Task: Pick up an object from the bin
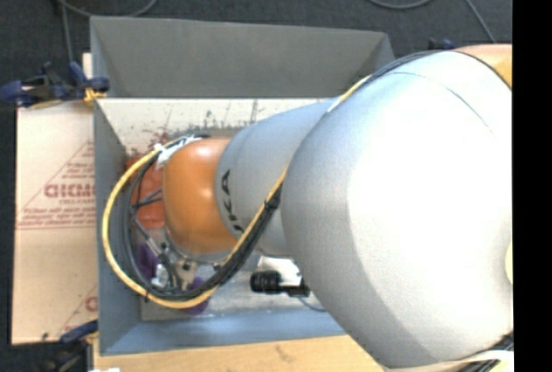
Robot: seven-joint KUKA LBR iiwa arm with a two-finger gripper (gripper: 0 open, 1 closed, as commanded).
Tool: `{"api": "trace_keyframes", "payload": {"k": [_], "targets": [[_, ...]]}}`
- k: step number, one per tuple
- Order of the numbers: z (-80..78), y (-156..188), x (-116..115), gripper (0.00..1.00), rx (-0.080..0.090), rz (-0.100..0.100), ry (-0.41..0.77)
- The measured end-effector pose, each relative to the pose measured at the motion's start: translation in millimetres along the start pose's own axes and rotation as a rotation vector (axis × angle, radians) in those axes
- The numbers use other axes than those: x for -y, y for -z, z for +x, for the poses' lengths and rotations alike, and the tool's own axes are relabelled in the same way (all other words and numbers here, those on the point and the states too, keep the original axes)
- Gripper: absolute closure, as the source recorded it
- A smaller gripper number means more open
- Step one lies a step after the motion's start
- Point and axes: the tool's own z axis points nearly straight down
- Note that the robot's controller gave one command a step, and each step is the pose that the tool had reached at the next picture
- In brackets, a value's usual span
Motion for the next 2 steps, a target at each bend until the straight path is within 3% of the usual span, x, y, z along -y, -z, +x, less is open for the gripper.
{"api": "trace_keyframes", "payload": {"k": [2], "targets": [[0.1,28,1,1.0,-0.001,0.002,0.001]]}}
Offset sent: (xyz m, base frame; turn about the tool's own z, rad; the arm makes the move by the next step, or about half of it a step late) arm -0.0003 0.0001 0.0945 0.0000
